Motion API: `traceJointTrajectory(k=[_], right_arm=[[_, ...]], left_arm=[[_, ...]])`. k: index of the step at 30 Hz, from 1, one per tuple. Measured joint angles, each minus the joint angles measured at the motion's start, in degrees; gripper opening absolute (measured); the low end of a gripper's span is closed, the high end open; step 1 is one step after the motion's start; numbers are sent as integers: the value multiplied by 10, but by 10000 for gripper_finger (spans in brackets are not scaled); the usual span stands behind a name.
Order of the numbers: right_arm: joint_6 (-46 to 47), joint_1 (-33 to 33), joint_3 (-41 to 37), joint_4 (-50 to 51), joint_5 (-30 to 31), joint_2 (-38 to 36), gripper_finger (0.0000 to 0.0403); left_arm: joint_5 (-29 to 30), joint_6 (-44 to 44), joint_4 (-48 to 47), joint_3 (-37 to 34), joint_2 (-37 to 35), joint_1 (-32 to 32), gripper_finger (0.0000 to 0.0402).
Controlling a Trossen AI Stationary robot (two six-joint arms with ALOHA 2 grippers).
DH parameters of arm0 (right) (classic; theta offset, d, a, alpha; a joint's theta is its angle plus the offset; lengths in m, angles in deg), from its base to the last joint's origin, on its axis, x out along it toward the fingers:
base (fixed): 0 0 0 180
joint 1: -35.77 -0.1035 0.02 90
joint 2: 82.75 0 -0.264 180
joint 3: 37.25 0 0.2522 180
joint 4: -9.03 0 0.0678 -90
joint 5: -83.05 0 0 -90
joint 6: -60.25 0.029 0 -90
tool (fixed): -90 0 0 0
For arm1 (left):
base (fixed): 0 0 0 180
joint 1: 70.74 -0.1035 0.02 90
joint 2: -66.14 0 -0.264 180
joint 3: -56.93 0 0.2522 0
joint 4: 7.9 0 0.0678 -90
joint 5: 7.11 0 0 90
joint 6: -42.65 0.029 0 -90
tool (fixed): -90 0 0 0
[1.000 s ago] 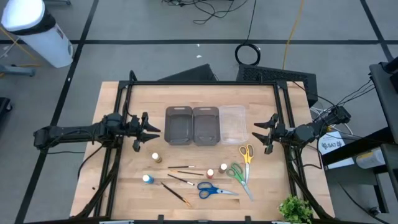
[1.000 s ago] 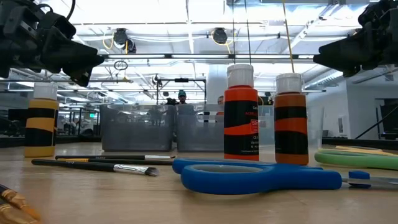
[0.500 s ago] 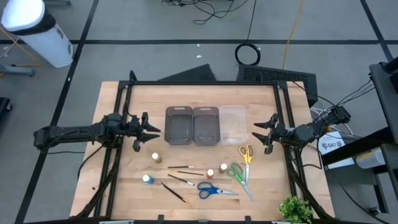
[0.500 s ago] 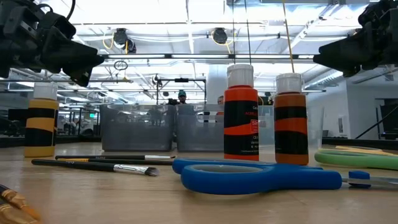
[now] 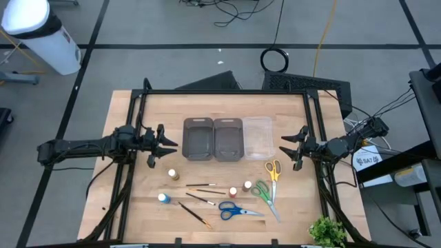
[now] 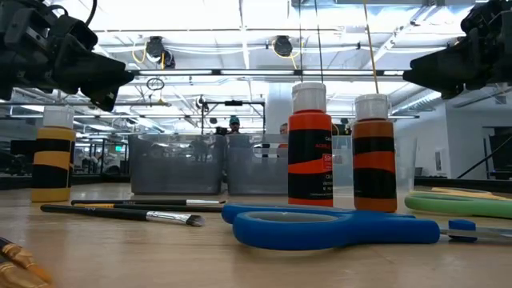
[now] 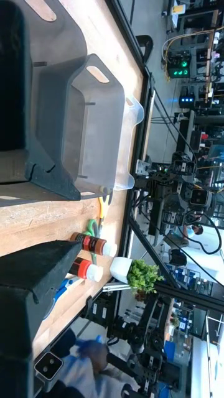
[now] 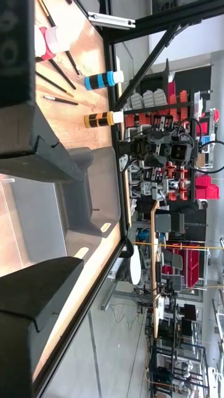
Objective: Pick & Place Paint Supplies
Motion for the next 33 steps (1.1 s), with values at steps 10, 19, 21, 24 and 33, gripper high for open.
traceJointTrajectory(k=[10,19,21,24,33], right_arm=[[0,0,0,0,0,0,194],[0,0,0,0,0,0,194],[0,0,0,0,0,0,194],[0,0,0,0,0,0,192],[0,0,0,0,0,0,192]], left_arm=[[0,5,2,0,0,0,124],[0,79,55,0,0,0,124],[0,55,65,0,0,0,124],[0,39,76,0,0,0,124],[37,105,82,0,0,0,124]])
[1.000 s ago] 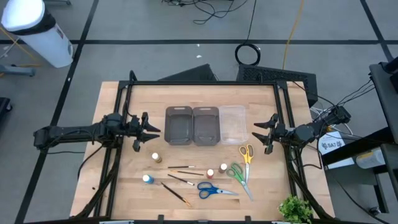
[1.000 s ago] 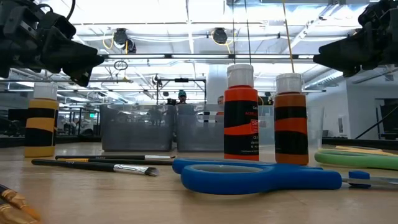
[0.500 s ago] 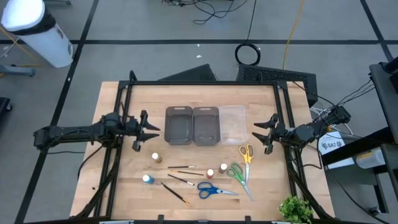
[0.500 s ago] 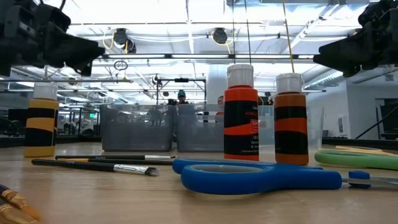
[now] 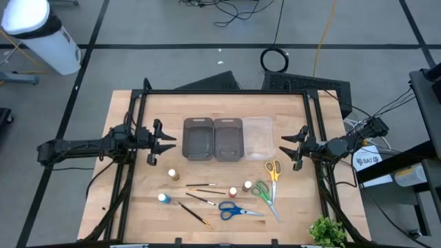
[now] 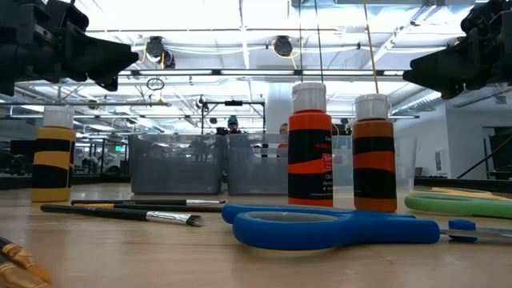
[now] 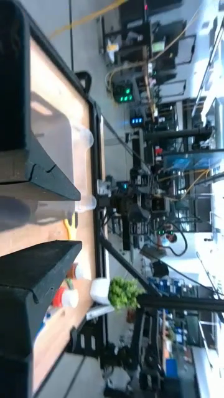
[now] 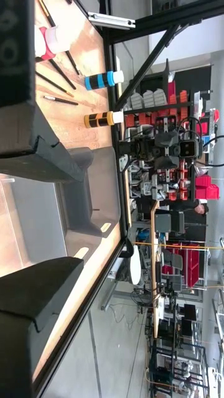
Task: Pick & Place Paint Supplies
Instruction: Put the yellow scissors into the transparent bin
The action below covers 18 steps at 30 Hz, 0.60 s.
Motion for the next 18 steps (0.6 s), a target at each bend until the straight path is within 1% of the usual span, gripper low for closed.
traceJointTrajectory(k=[8,12,16,18], right_arm=[[0,0,0,0,0,0,190],[0,0,0,-3,0,0,192],[6,0,0,-48,0,0,192],[52,0,0,-99,-2,0,190]], left_arm=[[33,12,0,0,0,0,124],[34,8,-1,0,0,0,124],[34,9,-1,0,0,0,124],[37,16,0,0,0,0,124]])
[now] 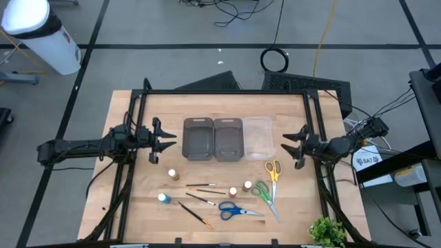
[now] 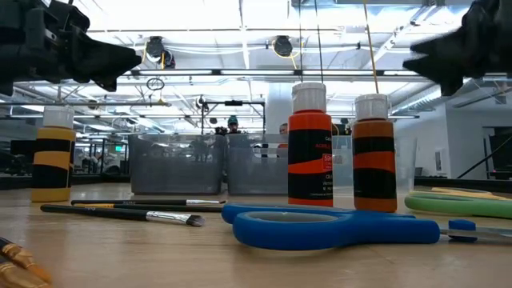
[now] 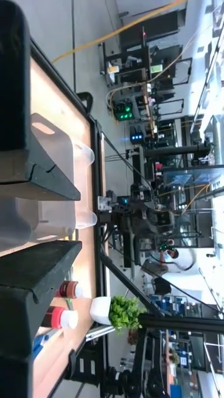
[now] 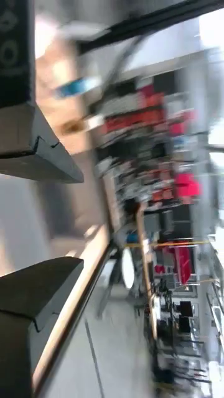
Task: Pick & Place Paint Supplies
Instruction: Put the yellow scissors into the transparent bin
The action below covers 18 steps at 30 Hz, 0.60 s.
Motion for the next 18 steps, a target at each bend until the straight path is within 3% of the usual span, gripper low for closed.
traceJointTrajectory(k=[3,7,11,18], right_arm=[[63,0,0,-55,1,0,188],[19,12,0,-120,27,10,188],[48,14,0,-103,78,10,188],[111,14,0,-75,74,12,188]], left_arm=[[9,19,1,0,0,0,124],[25,37,1,0,0,0,124],[43,52,1,0,0,0,124],[61,57,5,0,0,0,124]])
